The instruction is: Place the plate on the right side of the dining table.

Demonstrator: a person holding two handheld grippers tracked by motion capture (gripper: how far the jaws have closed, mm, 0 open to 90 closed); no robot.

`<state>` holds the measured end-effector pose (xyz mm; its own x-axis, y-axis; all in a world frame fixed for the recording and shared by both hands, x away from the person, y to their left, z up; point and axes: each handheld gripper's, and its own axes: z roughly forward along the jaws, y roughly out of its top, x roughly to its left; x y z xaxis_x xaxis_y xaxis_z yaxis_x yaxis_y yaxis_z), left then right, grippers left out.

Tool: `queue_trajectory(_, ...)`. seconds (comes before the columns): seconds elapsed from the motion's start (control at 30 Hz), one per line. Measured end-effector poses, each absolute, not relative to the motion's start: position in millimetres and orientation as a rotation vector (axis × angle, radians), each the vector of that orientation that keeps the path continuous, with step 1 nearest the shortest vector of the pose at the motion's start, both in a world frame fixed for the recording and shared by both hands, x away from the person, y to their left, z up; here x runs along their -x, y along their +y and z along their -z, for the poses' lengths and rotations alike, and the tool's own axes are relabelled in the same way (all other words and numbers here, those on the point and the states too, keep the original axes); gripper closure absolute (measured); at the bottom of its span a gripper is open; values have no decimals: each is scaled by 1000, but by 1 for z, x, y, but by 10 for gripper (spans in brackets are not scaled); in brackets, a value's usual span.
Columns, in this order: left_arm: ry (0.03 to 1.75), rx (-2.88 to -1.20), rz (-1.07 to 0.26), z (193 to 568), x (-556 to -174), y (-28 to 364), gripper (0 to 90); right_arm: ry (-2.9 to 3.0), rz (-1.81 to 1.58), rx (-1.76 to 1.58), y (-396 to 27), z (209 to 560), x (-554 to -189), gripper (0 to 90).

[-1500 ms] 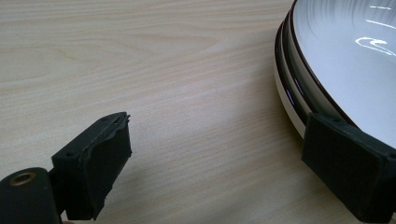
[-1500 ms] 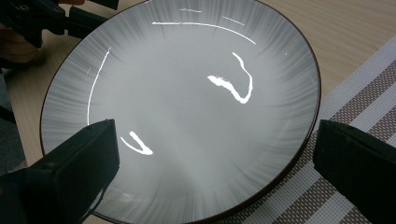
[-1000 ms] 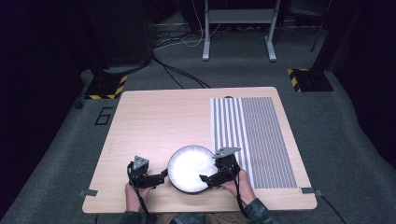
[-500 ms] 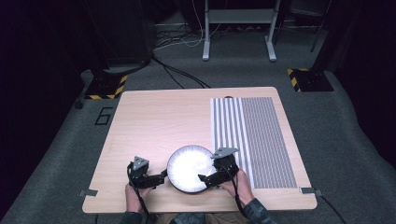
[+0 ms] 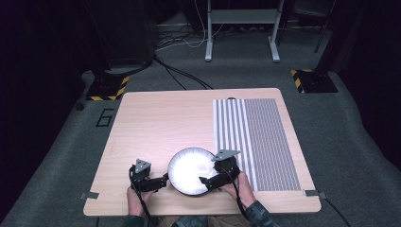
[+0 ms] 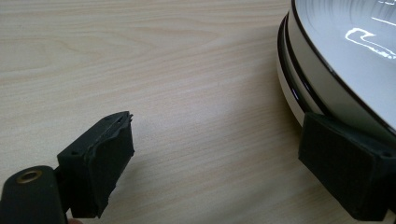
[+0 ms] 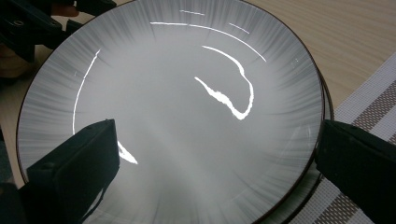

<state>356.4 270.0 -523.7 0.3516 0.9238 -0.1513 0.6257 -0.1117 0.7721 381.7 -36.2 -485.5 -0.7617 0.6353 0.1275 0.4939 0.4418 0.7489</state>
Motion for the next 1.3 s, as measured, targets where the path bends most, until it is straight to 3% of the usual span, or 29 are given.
queue_trajectory(0.37,1364,-1839,-464,525,-355,273,78,2534,-1207,-1021,-26,496,-386,3)
queue_trajectory(0.87,1416,-1702,-474,505,-345,299,50,2556,-1237,-1021,-17,509,-392,18)
queue_trajectory(1.3,1344,-1670,-428,486,-342,290,12,2557,-1230,-1038,-16,509,-392,15)
